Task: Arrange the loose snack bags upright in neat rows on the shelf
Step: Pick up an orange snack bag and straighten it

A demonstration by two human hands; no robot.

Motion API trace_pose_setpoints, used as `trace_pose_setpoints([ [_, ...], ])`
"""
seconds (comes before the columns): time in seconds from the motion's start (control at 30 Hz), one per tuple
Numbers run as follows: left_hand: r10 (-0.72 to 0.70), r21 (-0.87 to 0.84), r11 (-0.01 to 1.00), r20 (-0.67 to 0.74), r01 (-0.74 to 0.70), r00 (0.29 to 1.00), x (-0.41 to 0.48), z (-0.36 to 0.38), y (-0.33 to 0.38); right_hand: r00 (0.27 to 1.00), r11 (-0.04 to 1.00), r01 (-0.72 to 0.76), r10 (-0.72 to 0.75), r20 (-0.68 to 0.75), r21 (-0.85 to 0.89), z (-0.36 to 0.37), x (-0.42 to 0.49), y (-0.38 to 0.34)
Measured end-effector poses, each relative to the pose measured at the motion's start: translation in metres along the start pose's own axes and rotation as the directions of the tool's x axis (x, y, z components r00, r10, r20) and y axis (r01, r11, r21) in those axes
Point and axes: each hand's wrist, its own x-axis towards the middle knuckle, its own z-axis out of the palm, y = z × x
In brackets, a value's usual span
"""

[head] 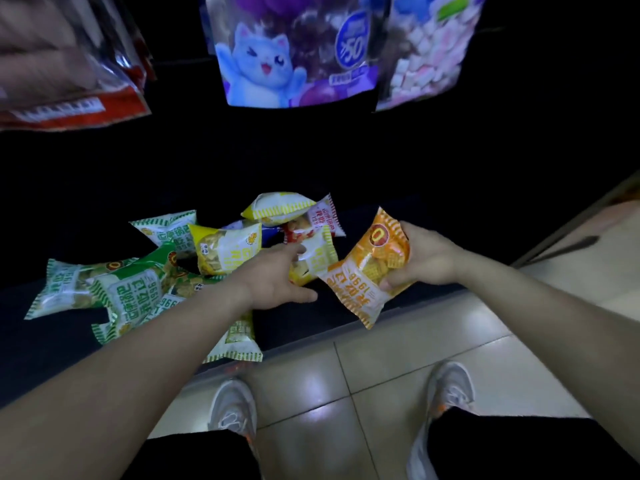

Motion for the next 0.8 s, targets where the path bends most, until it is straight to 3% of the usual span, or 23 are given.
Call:
trace_pose_setpoints([
  [0.17,0.103,-0.286,0.953,0.007,-0.097,0.995,0.003,0.005,0.046,0.989,0.925,0.143,-0.142,-0.029,0.353,-0.014,-0.048,0.007],
  [0.3,0.108,-0.477,0.871,-0.05,-0.119,0.993,0.013,0.014,0.066,0.983,0.904,0.181,-0.177,-0.046,0.388,-0.011,-0.051,0.022],
  [0.37,0.095,-0.363,0.923,-0.103,-0.126,0.99,0.021,0.016,0.074,0.985,0.929,0.174,-0.159,-0.074,0.327,-0.016,-0.052,0.029],
  [0.47,0.117,0.067,0.992,-0.181,-0.106,0.977,0.024,0.005,0.074,0.947,0.978,0.188,-0.158,-0.279,0.085,-0.024,-0.051,0.02],
  [0.5,0.144,0.224,0.97,-0.19,-0.1,0.971,0.025,0.002,0.074,0.921,0.979,0.203,-0.202,-0.333,-0.032,-0.027,-0.05,0.015],
  [0.57,0.188,0.427,0.9,-0.2,-0.087,0.962,0.027,-0.001,0.076,0.912,0.932,0.204,-0.292,-0.289,-0.298,-0.026,-0.044,0.001],
  [0.67,0.235,0.505,0.858,-0.218,-0.096,0.947,0.026,-0.003,0.081,0.96,0.764,0.189,-0.277,-0.049,-0.618,0.002,-0.034,-0.017],
  [0.73,0.272,0.514,0.849,-0.227,-0.123,0.935,0.028,-0.002,0.087,0.969,0.75,0.198,-0.247,0.011,-0.632,0.018,-0.028,-0.013],
  [0.8,0.273,0.466,0.874,-0.236,-0.138,0.933,0.032,0.001,0.091,0.972,0.799,0.185,-0.234,-0.012,-0.572,0.022,-0.023,-0.003],
])
